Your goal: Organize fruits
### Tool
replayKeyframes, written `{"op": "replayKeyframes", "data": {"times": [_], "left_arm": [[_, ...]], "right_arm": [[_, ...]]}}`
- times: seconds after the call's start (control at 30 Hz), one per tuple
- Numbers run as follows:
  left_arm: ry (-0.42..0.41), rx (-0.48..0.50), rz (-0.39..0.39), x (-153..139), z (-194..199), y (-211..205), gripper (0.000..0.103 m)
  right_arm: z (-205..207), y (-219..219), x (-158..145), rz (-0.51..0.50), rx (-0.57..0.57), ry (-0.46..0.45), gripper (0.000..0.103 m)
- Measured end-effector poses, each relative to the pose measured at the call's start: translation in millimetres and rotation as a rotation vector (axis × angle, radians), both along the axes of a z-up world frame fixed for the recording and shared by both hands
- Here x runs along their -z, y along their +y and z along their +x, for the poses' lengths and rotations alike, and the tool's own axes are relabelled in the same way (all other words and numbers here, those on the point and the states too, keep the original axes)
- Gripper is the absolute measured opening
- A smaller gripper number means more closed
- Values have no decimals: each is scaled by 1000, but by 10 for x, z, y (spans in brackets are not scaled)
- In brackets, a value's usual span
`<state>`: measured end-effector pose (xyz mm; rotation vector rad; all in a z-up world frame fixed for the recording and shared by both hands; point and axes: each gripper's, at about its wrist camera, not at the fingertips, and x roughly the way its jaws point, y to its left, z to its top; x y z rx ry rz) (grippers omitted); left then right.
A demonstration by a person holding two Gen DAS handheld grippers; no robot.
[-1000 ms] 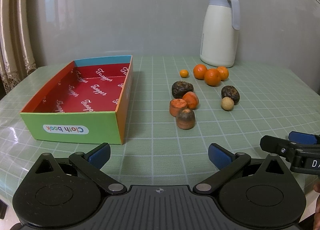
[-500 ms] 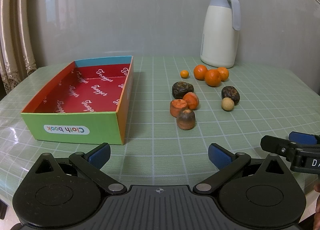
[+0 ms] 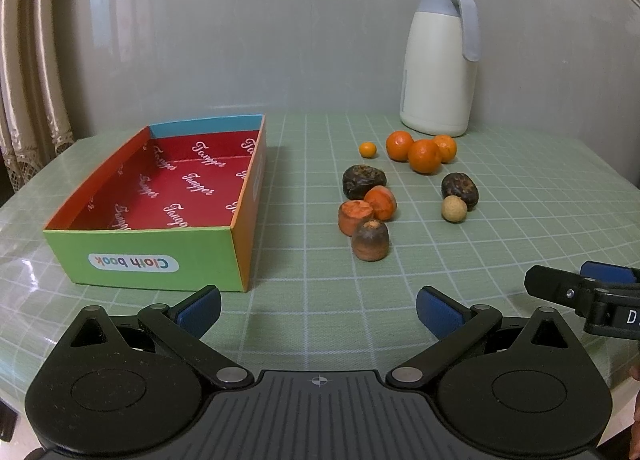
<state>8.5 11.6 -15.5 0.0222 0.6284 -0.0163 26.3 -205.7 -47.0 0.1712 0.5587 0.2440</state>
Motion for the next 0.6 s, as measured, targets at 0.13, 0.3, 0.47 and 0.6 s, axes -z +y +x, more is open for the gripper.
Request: {"op": "replayKeyframes", "data": {"times": [0.13,0.3,0.47,0.6], "left_arm": [[-4,5,7,-2,-2,-21,103],[-13,25,40,-27,4,-75,103],[-50,33,83,-84,18,-143,103],[-64,49,112,-95,67,-225,103]], "right_arm": [[-9,-9,-8,4,3,-3,103],[-23,-44,-24,12,17,-12,103],[-50,-121,-60,27,38,-29,103],[-68,-171,-85,27,60,-42,103]]}}
